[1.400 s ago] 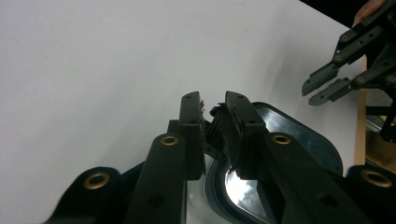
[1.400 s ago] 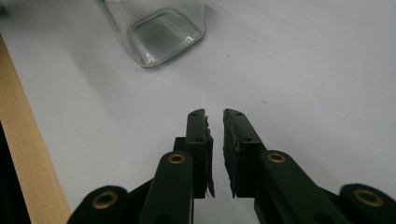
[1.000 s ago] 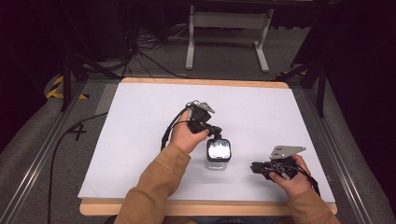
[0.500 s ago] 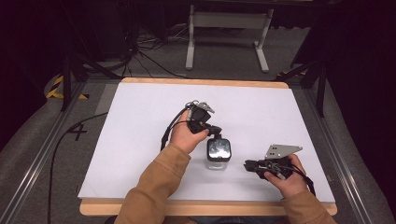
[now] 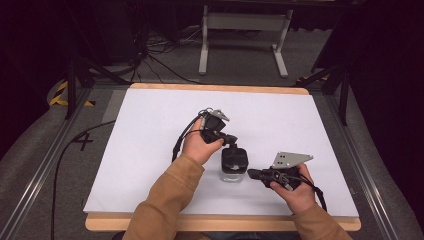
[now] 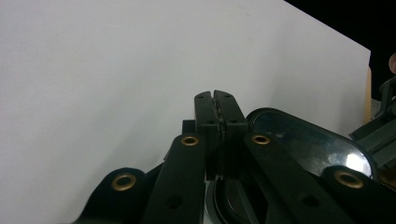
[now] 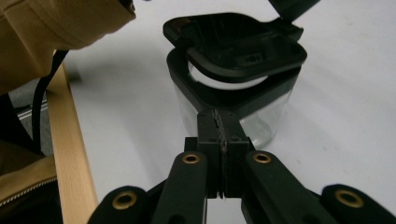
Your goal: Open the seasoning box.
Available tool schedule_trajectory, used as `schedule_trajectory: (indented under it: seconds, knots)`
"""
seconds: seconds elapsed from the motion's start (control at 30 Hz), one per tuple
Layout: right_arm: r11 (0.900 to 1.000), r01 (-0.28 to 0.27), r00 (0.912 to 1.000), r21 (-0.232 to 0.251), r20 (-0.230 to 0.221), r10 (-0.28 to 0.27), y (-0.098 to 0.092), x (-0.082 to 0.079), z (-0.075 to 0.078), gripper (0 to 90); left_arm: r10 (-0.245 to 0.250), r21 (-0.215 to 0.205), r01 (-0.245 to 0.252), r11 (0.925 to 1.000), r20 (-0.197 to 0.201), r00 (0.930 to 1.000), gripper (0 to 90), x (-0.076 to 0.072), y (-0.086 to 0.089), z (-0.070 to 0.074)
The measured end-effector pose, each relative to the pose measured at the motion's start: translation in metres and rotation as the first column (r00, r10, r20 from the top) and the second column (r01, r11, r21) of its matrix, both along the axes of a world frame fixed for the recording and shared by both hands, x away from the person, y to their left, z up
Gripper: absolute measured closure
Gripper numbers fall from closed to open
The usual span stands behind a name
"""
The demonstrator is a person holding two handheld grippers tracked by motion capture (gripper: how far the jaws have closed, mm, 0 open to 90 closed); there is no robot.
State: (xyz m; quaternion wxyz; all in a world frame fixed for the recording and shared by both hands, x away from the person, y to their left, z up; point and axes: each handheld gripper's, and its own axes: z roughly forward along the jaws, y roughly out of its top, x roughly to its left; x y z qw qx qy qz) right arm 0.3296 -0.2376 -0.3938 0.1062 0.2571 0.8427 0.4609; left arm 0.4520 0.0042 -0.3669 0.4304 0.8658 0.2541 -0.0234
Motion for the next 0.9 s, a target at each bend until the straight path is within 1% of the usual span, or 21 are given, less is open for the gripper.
schedule_trajectory:
  seconds: [0.07, 0.1, 0.13, 0.2, 0.3, 0.33, 0.4, 0.43, 0.47, 0.53, 0.63, 0.7, 0.73, 0.8, 0.83, 0.9]
  knots:
    - [1.0, 0.003, 0.9999, 0.024, 0.014, -0.003, 0.004, 0.0, 0.0, 89.7, 0.0, 0.0, 0.0, 1.0, 0.0, 1.0, 89.4, 0.0, 0.0, 0.0]
    - [1.0, 0.003, 0.9999, 0.024, 0.014, -0.003, 0.004, 0.0, 0.0, 89.7, -0.001, 0.001, 0.001, 1.0, 0.0, 1.0, 89.4, 0.0, 0.0, 0.0]
    - [1.0, 0.003, 0.9996, 0.03, 0.027, -0.004, 0.005, 0.001, 0.0, 89.7, 0.0, 0.0, 0.0, 1.0, 0.0, 1.0, 89.4, 0.0, 0.0, 0.0]
    - [0.999, 0.004, 0.9994, 0.05, 0.033, -0.005, 0.007, 0.001, 0.001, 89.7, 0.004, 0.001, -0.004, 1.0, 0.002, 1.0, 88.8, 0.0, 0.0, 0.0]
    - [0.998, 0.006, 0.9986, 0.056, 0.052, -0.008, 0.009, 0.0, 0.003, 89.7, 0.019, 0.001, -0.019, 0.9998, 0.019, 0.9997, 84.5, -0.001, 0.0, -0.001]
    - [0.998, 0.005, 0.9986, 0.057, 0.052, -0.008, 0.008, 0.0, 0.003, 89.7, 0.02, 0.008, -0.02, 0.9998, 0.024, 0.9995, 84.3, -0.002, 0.0, 0.0]
    - [0.998, 0.006, 0.9984, 0.055, 0.057, -0.009, 0.008, 0.0, 0.003, 89.8, 0.025, 0.017, -0.025, 0.9995, 0.042, 0.9988, 80.5, -0.004, 0.0, 0.001]
    - [0.998, 0.005, 0.9983, 0.055, 0.057, -0.009, 0.008, 0.0, 0.004, 89.7, 0.024, 0.012, -0.024, 0.9996, 0.044, 0.9987, 78.0, -0.005, 0.0, 0.002]
    - [0.998, 0.005, 0.9985, 0.055, 0.055, -0.008, 0.008, 0.0, 0.004, 89.7, 0.025, 0.0, -0.025, 0.9997, 0.052, 0.9984, 76.9, -0.007, 0.001, 0.004]
    - [0.999, 0.001, 0.9984, 0.054, 0.056, -0.004, 0.008, 0.001, 0.005, 89.7, 0.016, -0.011, -0.015, 0.9998, 0.063, 0.9979, 76.9, -0.013, 0.006, 0.012]
    - [0.998, -0.006, 0.9982, 0.057, 0.06, 0.002, 0.009, 0.003, 0.007, 89.7, -0.003, -0.031, 0.006, 0.9995, 0.073, 0.9974, 79.5, -0.023, 0.016, 0.025]
    - [0.998, -0.01, 0.9979, 0.062, 0.065, 0.006, 0.009, 0.004, 0.008, 89.8, -0.016, -0.054, 0.02, 0.9983, 0.08, 0.9967, 81.2, -0.032, 0.023, 0.034]
    - [0.998, -0.01, 0.9979, 0.062, 0.065, 0.006, 0.009, 0.004, 0.008, 89.8, -0.016, -0.054, 0.02, 0.9983, 0.08, 0.9967, 81.5, -0.032, 0.023, 0.034]
    - [0.998, -0.018, 0.9975, 0.065, 0.07, 0.014, 0.01, 0.005, 0.009, 89.7, -0.039, -0.048, 0.043, 0.998, 0.084, 0.9957, 81.3, -0.041, 0.028, 0.041]
    - [0.997, -0.021, 0.9973, 0.07, 0.072, 0.016, 0.01, 0.006, 0.01, 89.8, -0.054, -0.041, 0.058, 0.9975, 0.088, 0.9946, 80.4, -0.045, 0.03, 0.044]
    - [0.997, -0.025, 0.9967, 0.071, 0.079, 0.02, 0.01, 0.007, 0.013, 89.8, -0.069, -0.032, 0.072, 0.9969, 0.095, 0.9931, 80.8, -0.053, 0.031, 0.047]
